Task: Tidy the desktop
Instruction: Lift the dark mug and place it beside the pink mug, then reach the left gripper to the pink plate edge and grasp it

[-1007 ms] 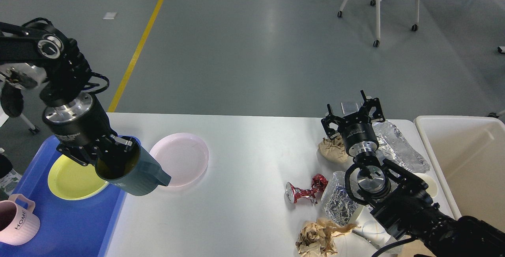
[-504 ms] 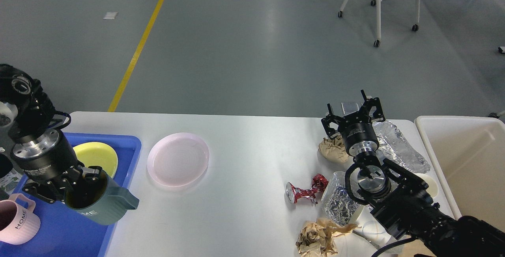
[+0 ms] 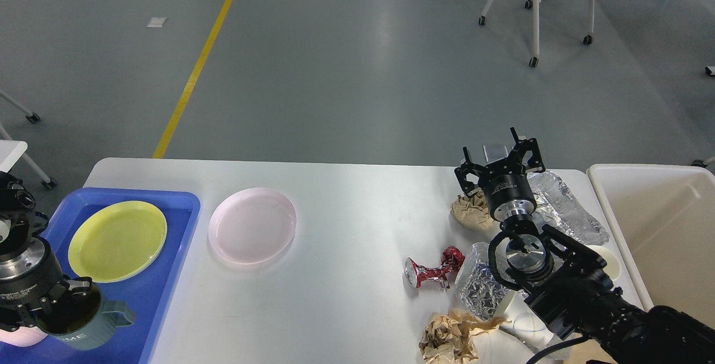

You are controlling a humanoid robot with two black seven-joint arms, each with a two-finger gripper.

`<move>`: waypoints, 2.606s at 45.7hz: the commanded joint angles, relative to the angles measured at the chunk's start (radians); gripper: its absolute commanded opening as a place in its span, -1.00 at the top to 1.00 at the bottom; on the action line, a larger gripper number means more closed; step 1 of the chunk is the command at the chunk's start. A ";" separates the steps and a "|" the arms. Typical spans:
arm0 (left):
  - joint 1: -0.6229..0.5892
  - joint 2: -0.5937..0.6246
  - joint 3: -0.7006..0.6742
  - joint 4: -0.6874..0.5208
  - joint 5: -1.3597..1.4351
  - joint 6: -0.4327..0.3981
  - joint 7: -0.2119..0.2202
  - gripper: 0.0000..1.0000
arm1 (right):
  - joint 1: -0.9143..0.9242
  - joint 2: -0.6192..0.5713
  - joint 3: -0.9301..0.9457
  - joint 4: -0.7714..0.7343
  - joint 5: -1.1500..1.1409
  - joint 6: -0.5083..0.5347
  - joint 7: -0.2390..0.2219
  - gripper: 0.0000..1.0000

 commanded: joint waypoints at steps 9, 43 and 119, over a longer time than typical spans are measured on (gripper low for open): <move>0.080 -0.048 -0.010 0.042 -0.002 0.070 -0.003 0.93 | 0.000 0.000 0.000 0.000 0.000 0.000 0.001 -1.00; 0.135 -0.069 -0.011 0.051 -0.020 0.269 0.000 -0.26 | 0.000 0.000 0.000 0.000 0.000 0.000 -0.001 -1.00; -0.103 -0.250 -0.261 0.042 -0.268 0.195 0.133 -0.87 | 0.000 0.001 0.000 0.000 0.000 0.000 0.001 -1.00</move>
